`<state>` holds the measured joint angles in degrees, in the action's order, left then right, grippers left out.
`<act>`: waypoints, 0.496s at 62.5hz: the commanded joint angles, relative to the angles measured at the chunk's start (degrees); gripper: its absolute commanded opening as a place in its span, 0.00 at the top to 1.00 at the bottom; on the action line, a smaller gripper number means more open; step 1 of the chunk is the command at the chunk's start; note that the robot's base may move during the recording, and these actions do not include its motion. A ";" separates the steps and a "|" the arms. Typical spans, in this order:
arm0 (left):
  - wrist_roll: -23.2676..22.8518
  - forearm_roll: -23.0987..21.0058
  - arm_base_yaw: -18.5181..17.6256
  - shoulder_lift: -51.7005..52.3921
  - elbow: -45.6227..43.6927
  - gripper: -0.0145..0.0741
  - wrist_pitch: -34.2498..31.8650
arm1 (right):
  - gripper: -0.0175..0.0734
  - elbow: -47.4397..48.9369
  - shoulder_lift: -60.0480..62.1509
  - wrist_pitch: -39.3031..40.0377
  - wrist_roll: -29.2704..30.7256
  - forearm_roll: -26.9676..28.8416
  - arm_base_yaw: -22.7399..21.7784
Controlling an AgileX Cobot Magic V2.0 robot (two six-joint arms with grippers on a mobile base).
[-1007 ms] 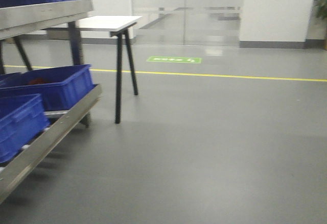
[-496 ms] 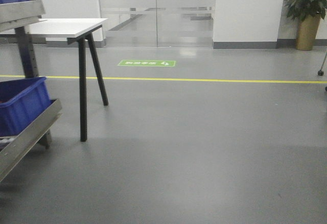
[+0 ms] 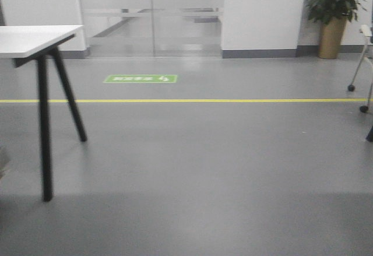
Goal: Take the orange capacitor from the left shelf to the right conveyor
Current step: 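Hold the cylinder in the right gripper while driving to the conveyor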
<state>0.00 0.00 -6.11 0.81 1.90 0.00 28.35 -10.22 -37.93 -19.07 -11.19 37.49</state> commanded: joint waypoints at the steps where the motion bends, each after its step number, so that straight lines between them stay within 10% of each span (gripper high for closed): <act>1: 0.00 -0.31 0.12 -0.58 -0.45 0.95 -5.16 | 0.74 1.57 -0.79 4.89 0.64 -1.09 -0.10; 31: 0.00 -0.31 0.12 -0.58 -0.45 0.95 -5.16 | 0.74 1.57 -0.91 4.95 0.64 -1.09 -0.10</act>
<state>0.00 0.00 -6.11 0.81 1.90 0.00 28.33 -10.22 -37.93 -19.07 -11.19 37.49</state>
